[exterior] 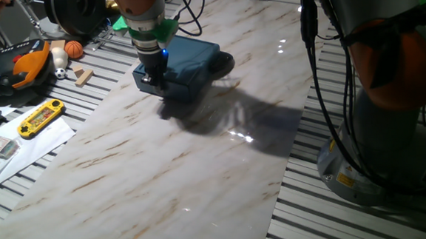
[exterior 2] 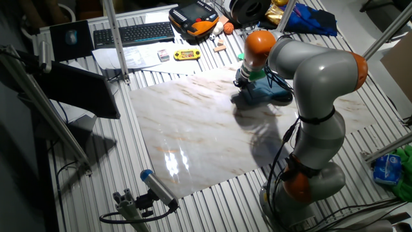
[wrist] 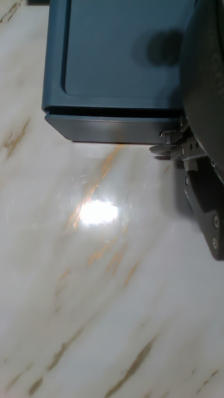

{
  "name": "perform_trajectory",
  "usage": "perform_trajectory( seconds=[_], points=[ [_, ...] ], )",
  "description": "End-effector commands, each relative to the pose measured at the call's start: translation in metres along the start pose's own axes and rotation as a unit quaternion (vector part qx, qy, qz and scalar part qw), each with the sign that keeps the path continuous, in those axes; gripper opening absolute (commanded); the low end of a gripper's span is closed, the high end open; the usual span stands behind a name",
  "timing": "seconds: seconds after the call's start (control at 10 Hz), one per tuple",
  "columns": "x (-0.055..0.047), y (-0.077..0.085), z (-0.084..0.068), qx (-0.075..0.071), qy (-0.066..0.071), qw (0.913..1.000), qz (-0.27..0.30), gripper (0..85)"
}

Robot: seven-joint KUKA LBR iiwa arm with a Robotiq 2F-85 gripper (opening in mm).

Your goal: Take something out of a drawer

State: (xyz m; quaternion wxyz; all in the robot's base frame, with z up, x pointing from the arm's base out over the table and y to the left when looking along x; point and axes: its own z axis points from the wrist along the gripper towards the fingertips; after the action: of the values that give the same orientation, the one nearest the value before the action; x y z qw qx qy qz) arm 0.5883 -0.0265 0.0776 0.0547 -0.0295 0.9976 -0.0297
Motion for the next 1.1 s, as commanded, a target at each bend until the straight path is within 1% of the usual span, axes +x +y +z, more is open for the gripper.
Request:
perform_trajectory(
  seconds=[0.0,0.7,1.0],
  points=[
    [0.000,0.003,-0.001,0.001,0.001,1.0000,0.001,0.0],
    [0.001,0.023,-0.003,0.002,0.004,1.0000,0.008,0.0],
    [0.000,0.028,-0.004,0.002,0.004,0.9999,0.009,0.0]
  ],
)
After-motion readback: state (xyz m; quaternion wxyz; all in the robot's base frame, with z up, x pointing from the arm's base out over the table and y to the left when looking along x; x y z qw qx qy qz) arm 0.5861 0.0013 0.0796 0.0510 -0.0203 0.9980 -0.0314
